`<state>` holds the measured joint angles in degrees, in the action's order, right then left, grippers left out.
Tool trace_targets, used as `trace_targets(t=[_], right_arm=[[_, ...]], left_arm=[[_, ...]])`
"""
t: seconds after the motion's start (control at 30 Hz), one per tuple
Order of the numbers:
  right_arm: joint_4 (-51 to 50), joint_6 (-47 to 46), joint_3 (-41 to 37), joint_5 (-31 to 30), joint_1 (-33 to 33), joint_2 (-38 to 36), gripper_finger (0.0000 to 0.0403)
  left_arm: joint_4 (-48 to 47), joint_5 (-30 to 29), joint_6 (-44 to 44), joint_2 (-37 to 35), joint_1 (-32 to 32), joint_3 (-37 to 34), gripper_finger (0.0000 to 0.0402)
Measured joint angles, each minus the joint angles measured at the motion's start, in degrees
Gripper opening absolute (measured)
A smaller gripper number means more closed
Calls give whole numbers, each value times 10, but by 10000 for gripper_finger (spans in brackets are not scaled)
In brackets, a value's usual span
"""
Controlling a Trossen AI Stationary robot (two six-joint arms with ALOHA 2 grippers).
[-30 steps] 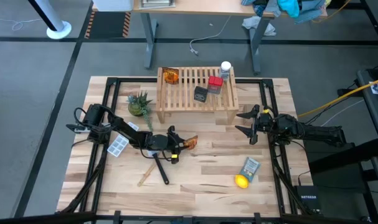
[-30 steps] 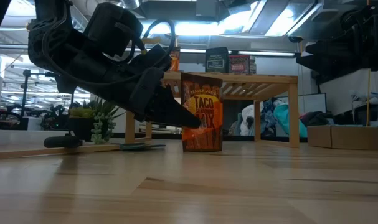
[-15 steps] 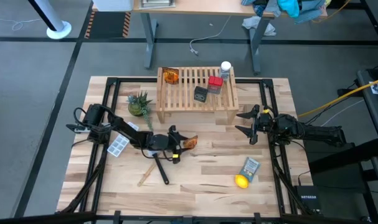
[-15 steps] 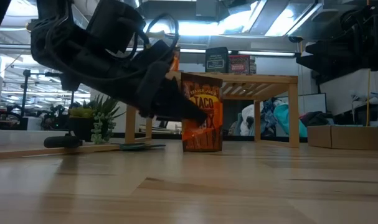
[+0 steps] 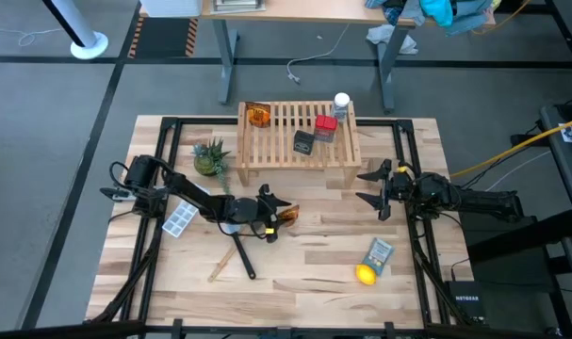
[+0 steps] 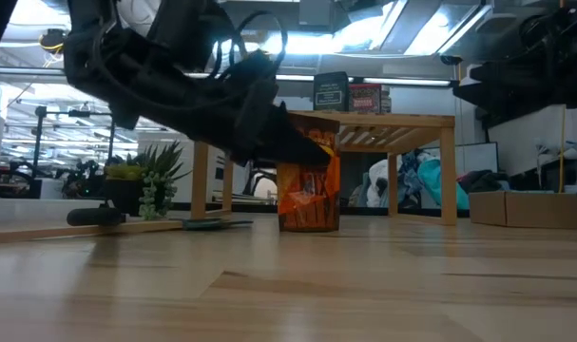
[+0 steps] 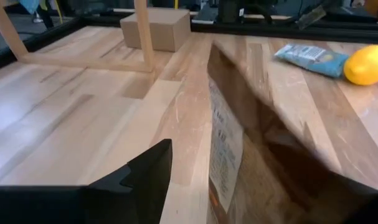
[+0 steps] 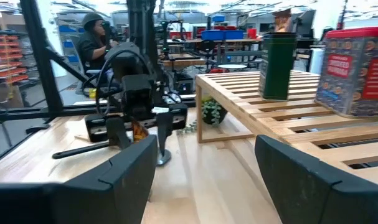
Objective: Shelf spices
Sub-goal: Remove the orange seasoning pack from the shelf
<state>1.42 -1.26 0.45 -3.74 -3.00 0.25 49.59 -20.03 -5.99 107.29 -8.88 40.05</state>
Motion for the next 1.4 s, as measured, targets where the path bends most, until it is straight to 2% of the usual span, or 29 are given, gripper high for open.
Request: trace_targets(t=[0.23, 0.43, 0.7, 0.9, 1.0, 1.17, 1.23, 1.33, 1.4], right_arm=[[0, 0, 0, 4, 0, 0, 277], [0, 0, 0, 4, 0, 0, 277], [0, 0, 0, 4, 0, 0, 277], [0, 0, 0, 4, 0, 0, 277], [0, 0, 0, 3, 0, 0, 277], [0, 0, 0, 3, 0, 0, 277], [0, 0, 0, 3, 0, 0, 277], [0, 0, 0, 3, 0, 0, 277], [0, 0, 0, 3, 0, 0, 277]], left_arm=[[-162, 1, -1, -96, -1, 0, 222], [-236, 1, -8, -169, -1, 0, 221], [-251, 1, -7, -252, -2, 0, 221], [-250, -1, 56, -315, 4, 0, 221], [-255, -37, 103, -351, 18, 0, 221], [-288, -198, 195, -419, 60, 0, 221], [-311, -240, 215, -448, 87, 0, 221], [-346, -242, 216, -488, 138, 0, 221], [-364, -220, 212, -508, 177, 0, 221]])
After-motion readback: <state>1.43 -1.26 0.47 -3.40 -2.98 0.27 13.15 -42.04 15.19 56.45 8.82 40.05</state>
